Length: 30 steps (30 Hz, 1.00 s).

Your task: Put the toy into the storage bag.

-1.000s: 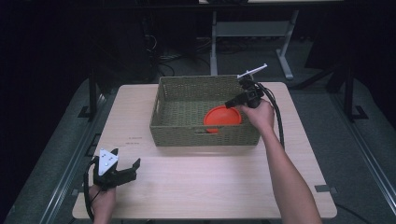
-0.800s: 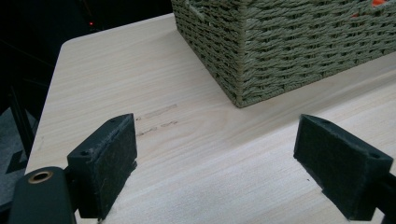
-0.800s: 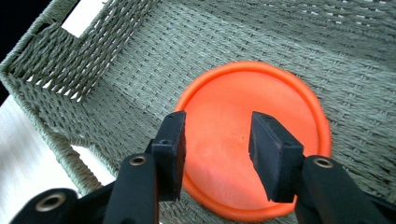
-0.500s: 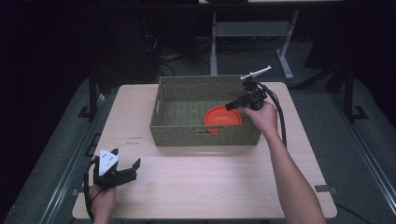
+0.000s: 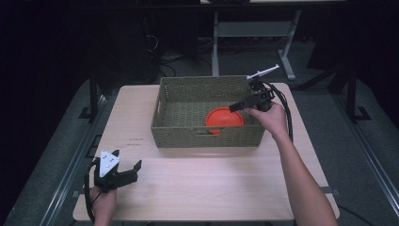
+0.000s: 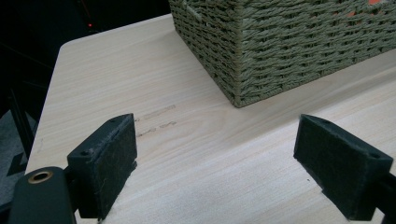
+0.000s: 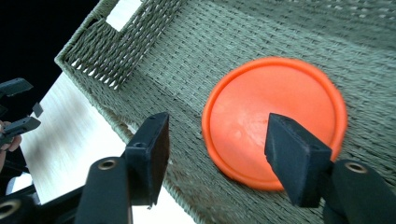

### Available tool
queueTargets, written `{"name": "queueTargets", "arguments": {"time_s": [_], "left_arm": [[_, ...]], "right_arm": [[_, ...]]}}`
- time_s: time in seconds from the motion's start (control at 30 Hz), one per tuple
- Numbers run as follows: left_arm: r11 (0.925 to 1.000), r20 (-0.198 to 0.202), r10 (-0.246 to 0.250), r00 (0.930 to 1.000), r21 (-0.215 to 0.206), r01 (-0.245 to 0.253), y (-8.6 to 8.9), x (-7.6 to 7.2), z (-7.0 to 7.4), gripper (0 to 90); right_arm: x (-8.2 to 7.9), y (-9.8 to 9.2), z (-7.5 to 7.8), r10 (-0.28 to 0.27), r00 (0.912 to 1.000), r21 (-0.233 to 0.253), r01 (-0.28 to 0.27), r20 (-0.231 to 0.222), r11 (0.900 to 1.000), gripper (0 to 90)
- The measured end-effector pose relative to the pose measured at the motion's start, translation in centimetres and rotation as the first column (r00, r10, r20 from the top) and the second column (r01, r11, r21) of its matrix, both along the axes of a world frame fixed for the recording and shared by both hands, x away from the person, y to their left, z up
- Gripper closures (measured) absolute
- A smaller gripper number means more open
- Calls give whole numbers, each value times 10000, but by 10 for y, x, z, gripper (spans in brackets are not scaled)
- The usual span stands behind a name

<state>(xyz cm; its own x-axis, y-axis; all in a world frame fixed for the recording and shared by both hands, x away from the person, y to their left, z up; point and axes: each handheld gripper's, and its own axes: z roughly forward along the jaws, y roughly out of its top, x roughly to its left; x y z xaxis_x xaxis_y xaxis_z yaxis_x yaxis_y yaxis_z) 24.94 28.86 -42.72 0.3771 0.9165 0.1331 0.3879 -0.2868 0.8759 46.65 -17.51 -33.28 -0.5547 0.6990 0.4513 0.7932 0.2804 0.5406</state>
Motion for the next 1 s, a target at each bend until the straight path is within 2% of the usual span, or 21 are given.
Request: {"name": "queueTargets", "arguments": {"time_s": [0.33,0.4,0.53,1.0], "left_arm": [[10000,14,-5,10000,49,5,-1,0,0,128],[10000,10,20,10000,70,-20,-1,-1,0,128],[10000,-3,-3,10000,94,3,-1,0,0,128],[10000,7,-10,10000,74,10,-1,0,0,128]], "right_arm": [[-18,-18,9,67,9996,580,-83,275,9983,346],[-22,-21,11,48,9998,657,-59,175,9978,338],[-30,-28,11,37,9991,654,-64,420,9978,334],[-49,-44,8,93,9987,796,-133,499,9967,302]]}}
